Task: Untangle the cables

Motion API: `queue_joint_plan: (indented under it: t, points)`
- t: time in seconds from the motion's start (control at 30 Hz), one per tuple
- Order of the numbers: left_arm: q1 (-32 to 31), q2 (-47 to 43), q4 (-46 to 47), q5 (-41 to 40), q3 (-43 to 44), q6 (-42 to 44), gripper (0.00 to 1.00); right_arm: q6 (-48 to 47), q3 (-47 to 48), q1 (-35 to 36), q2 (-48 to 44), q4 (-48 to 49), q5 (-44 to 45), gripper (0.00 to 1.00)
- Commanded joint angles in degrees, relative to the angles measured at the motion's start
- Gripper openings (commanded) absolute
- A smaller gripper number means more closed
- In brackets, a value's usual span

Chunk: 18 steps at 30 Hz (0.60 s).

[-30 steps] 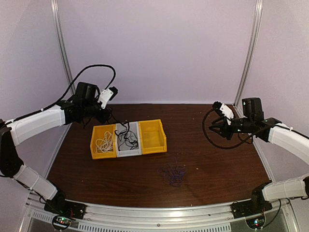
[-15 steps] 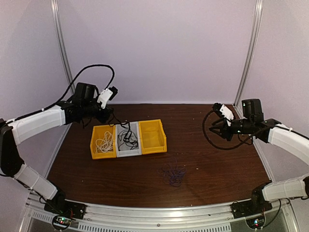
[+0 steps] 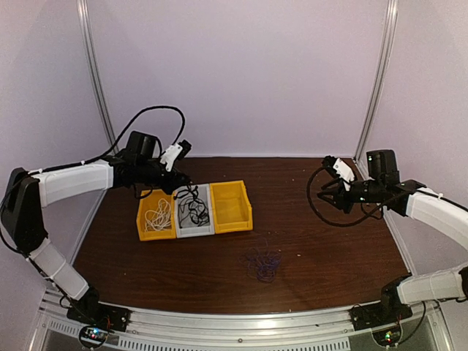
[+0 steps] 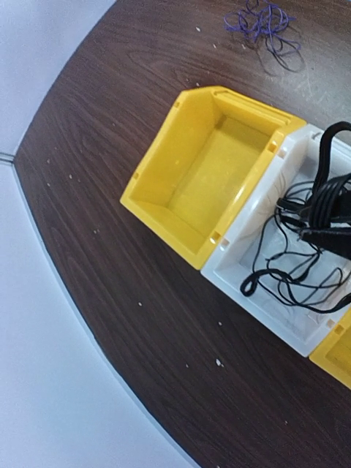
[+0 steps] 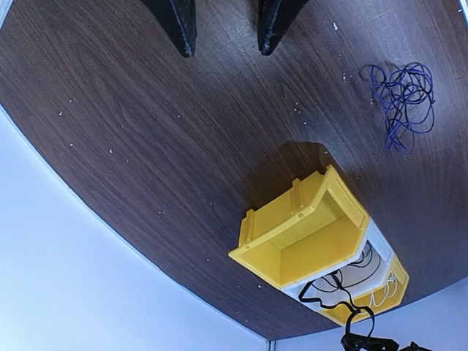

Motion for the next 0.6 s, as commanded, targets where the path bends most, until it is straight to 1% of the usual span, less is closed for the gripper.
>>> queue_joint_plan:
  t: [0.0, 0.07, 0.1, 0.3, 0.43, 0.57]
  points:
    - [-0.5, -0.2, 6.2, 10.2, 1.4, -4.6, 0.00, -0.6, -0.9, -0.7, -0.9, 1.0, 0.7, 0.29]
    - [-0.5, -0.2, 6.5, 11.1, 0.6, -4.8, 0.00, -0.6, -1.0, -0.7, -0.9, 1.1, 0.6, 0.29]
    - [-0.5, 0.0, 6.4, 10.2, 0.3, -5.1, 0.00, -0.6, -1.0, -0.7, -0.9, 1.1, 0.7, 0.30]
    - [-0.4, 1.3, 3.7, 2.4, -1.2, -6.4, 0.00, -0.6, -1.0, -0.8, -1.1, 1.0, 0.6, 0.30]
    - [-0.4, 3.5, 0.1, -6.4, -0.3, -5.6, 0.00, -0.6, -1.1, -0.9, -1.1, 1.1, 0.4, 0.30]
    - [-0.4, 6.2, -1.1, -8.7, 0.9, -6.3, 0.00, -0.8, -1.2, -1.0, -1.0, 1.1, 0.3, 0.30]
